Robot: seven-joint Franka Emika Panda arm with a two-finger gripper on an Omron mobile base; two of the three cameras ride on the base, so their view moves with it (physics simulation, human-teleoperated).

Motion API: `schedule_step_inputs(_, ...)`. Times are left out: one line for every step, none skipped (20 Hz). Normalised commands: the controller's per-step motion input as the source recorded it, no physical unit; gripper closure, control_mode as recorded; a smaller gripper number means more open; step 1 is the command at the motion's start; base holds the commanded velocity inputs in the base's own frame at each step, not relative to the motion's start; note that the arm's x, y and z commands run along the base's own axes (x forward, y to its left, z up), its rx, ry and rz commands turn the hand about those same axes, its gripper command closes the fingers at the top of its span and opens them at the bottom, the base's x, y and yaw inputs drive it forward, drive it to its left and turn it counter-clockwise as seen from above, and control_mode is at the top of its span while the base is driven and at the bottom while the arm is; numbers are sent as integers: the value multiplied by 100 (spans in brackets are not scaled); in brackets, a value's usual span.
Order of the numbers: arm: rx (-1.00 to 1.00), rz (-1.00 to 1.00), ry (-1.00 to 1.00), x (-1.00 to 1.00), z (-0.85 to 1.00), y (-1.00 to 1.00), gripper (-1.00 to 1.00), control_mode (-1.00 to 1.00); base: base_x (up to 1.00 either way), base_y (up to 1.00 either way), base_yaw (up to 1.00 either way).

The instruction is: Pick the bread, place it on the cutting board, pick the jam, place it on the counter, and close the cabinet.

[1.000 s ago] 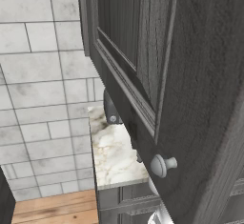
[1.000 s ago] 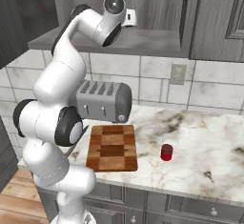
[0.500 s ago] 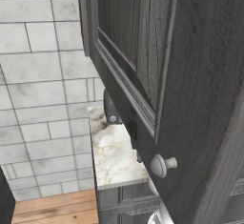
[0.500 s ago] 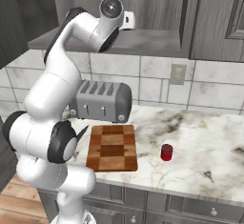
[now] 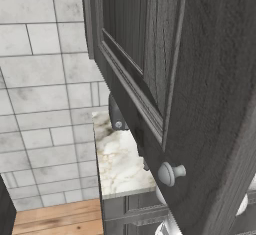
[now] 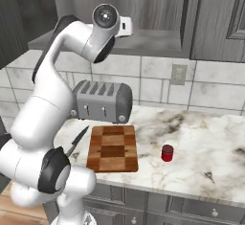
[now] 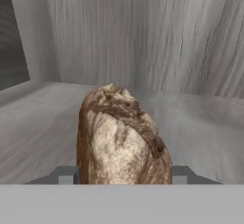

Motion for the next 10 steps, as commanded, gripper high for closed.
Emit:
schedule_step_inputs(0,0,-4,-70,0,0,100,-100,0,0,0)
schedule_step_inputs(0,0,-4,-70,0,0,100,-100,0,0,0)
schedule_step_inputs(0,0,-4,-72,0,0,100,-100,0,0,0)
schedule_step_inputs(0,0,-4,-74,0,0,100,-100,0,0,0)
schedule_step_inputs(0,0,-3,-74,0,0,100,-100,0,0,0)
schedule_step_inputs(0,0,-3,-76,0,0,100,-100,0,0,0)
schedule_step_inputs(0,0,-3,-78,0,0,100,-100,0,0,0)
schedule_step_inputs(0,0,-3,-77,0,0,100,-100,0,0,0)
schedule_step_inputs(0,0,-3,-76,0,0,100,-100,0,0,0)
schedule_step_inputs(0,0,-2,-76,0,0,100,-100,0,0,0)
